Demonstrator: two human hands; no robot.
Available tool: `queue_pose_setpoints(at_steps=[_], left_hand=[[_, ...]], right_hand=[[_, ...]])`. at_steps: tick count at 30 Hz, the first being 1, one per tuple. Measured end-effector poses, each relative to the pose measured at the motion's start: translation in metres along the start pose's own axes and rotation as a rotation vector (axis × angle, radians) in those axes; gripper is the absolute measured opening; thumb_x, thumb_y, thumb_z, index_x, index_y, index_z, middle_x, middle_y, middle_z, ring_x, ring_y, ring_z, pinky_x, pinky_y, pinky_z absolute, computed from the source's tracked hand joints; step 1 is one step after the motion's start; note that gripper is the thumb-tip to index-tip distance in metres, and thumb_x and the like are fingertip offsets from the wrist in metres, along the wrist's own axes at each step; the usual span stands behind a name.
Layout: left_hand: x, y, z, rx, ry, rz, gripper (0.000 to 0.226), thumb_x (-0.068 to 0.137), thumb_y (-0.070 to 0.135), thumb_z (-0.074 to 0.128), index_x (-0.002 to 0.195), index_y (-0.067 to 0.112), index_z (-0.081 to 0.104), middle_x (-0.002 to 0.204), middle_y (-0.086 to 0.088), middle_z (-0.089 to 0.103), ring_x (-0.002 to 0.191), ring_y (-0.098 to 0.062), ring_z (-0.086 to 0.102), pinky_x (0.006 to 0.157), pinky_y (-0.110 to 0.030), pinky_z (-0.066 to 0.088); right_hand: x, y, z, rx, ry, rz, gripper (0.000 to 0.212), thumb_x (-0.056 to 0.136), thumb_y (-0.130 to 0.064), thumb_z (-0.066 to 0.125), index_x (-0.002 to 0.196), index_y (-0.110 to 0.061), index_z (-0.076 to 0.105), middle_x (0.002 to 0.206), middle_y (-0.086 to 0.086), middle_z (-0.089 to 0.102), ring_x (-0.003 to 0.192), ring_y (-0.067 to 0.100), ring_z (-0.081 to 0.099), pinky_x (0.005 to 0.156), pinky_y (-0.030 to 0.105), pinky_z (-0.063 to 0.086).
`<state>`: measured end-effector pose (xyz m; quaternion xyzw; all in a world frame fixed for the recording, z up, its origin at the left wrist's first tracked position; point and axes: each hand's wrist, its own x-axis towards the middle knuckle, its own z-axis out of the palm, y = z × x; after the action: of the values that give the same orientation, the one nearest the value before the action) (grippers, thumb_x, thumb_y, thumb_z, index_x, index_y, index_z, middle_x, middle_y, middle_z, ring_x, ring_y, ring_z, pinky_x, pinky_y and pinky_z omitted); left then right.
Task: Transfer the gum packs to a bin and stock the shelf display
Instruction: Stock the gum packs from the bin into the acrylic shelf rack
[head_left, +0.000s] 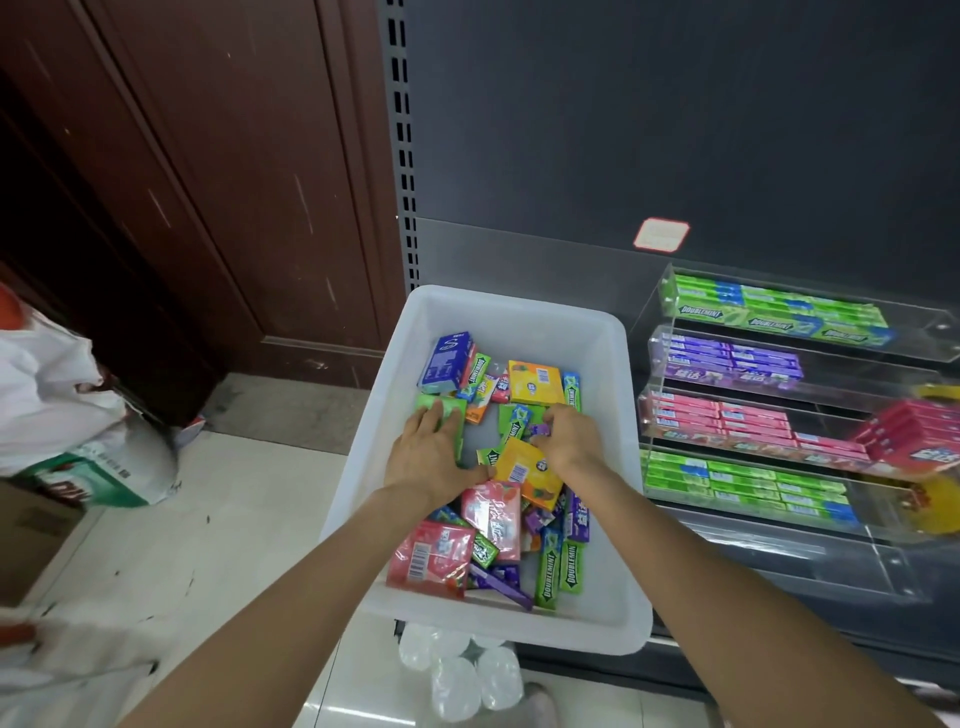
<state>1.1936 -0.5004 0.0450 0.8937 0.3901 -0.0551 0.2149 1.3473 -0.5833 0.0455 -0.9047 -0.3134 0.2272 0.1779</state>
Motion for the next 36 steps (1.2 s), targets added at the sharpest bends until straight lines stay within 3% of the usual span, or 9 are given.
queue_pose_setpoints(at_steps=[3, 10, 15, 17, 19, 23, 27, 29, 36], left_hand=[[-0.001, 0.001, 0.001, 0.007, 0.002, -0.003, 0.093, 0.079, 0.063, 0.057, 0.149, 0.019, 0.014, 0.157, -0.002, 0.01, 0.144, -0.023, 0.007, 0.115, -0.038, 0.02], [-0.001, 0.001, 0.001, 0.008, 0.001, -0.009, 0.093, 0.079, 0.063, 0.057, 0.149, 0.02, 0.014, 0.157, -0.001, 0.01, 0.144, -0.023, 0.007, 0.114, -0.038, 0.02], [-0.004, 0.004, -0.002, -0.031, 0.035, -0.006, 0.086, 0.079, 0.058, 0.061, 0.147, 0.019, 0.024, 0.156, -0.002, 0.018, 0.143, -0.023, 0.014, 0.113, -0.038, 0.024], [-0.006, 0.01, -0.002, -0.091, 0.134, 0.03, 0.073, 0.08, 0.05, 0.064, 0.14, 0.018, 0.037, 0.151, -0.002, 0.029, 0.138, -0.022, 0.024, 0.109, -0.034, 0.028], [-0.006, 0.022, -0.001, -0.182, 0.192, 0.131, 0.057, 0.084, 0.039, 0.065, 0.133, 0.015, 0.047, 0.143, -0.002, 0.041, 0.131, -0.022, 0.034, 0.106, -0.03, 0.029], [-0.003, 0.057, 0.004, -0.298, 0.021, 0.291, 0.048, 0.085, 0.024, 0.064, 0.13, 0.015, 0.051, 0.133, -0.005, 0.05, 0.125, -0.02, 0.042, 0.103, -0.029, 0.034], [0.001, 0.076, 0.019, -0.086, -0.089, 0.36, 0.068, 0.08, 0.044, 0.068, 0.139, 0.022, 0.042, 0.143, 0.001, 0.04, 0.133, -0.019, 0.03, 0.11, -0.032, 0.025], [0.001, 0.08, 0.025, 0.06, -0.084, 0.378, 0.075, 0.077, 0.052, 0.066, 0.141, 0.025, 0.037, 0.144, 0.005, 0.036, 0.133, -0.019, 0.025, 0.111, -0.035, 0.023], [-0.001, 0.092, 0.03, 0.093, -0.075, 0.364, 0.065, 0.072, 0.05, 0.071, 0.128, 0.024, 0.052, 0.135, 0.005, 0.042, 0.126, -0.02, 0.029, 0.105, -0.035, 0.027]], right_hand=[[0.002, 0.002, 0.0, 0.073, -0.005, 0.02, 0.036, 0.086, -0.016, 0.067, 0.118, -0.004, 0.057, 0.117, 0.013, 0.062, 0.108, 0.025, 0.058, 0.085, 0.027, 0.045], [-0.006, -0.001, -0.005, 0.25, 0.022, -0.07, 0.013, 0.086, -0.007, 0.064, 0.099, -0.006, 0.061, 0.099, 0.011, 0.066, 0.082, 0.015, 0.057, 0.055, 0.014, 0.04], [-0.022, -0.007, -0.024, 0.37, 0.106, -0.133, 0.01, 0.087, -0.005, 0.063, 0.095, -0.008, 0.06, 0.094, 0.009, 0.066, 0.081, 0.016, 0.059, 0.068, 0.02, 0.041], [-0.031, -0.003, -0.039, 0.44, 0.145, -0.142, 0.009, 0.086, -0.008, 0.065, 0.092, -0.012, 0.06, 0.09, 0.004, 0.065, 0.083, 0.016, 0.062, 0.071, 0.02, 0.043], [-0.041, 0.008, -0.056, 0.546, 0.187, -0.146, 0.013, 0.083, -0.009, 0.068, 0.083, -0.018, 0.059, 0.084, 0.001, 0.066, 0.082, 0.018, 0.064, 0.075, 0.031, 0.051], [-0.061, 0.03, -0.08, 0.799, 0.22, -0.095, 0.017, 0.082, 0.0, 0.066, 0.081, -0.015, 0.059, 0.079, 0.009, 0.064, 0.078, 0.024, 0.064, 0.074, 0.042, 0.055], [-0.073, 0.043, -0.086, 0.903, 0.226, -0.042, 0.015, 0.084, 0.003, 0.063, 0.098, 0.0, 0.058, 0.087, 0.016, 0.064, 0.075, 0.017, 0.065, 0.065, 0.026, 0.058], [-0.077, 0.047, -0.086, 0.924, 0.227, -0.037, 0.012, 0.085, 0.002, 0.062, 0.095, -0.001, 0.057, 0.086, 0.015, 0.064, 0.075, 0.015, 0.065, 0.062, 0.021, 0.057], [-0.085, 0.057, -0.087, 0.929, 0.255, -0.004, 0.021, 0.089, 0.002, 0.057, 0.079, -0.015, 0.05, 0.09, 0.016, 0.061, 0.073, 0.018, 0.063, 0.064, 0.026, 0.057]])
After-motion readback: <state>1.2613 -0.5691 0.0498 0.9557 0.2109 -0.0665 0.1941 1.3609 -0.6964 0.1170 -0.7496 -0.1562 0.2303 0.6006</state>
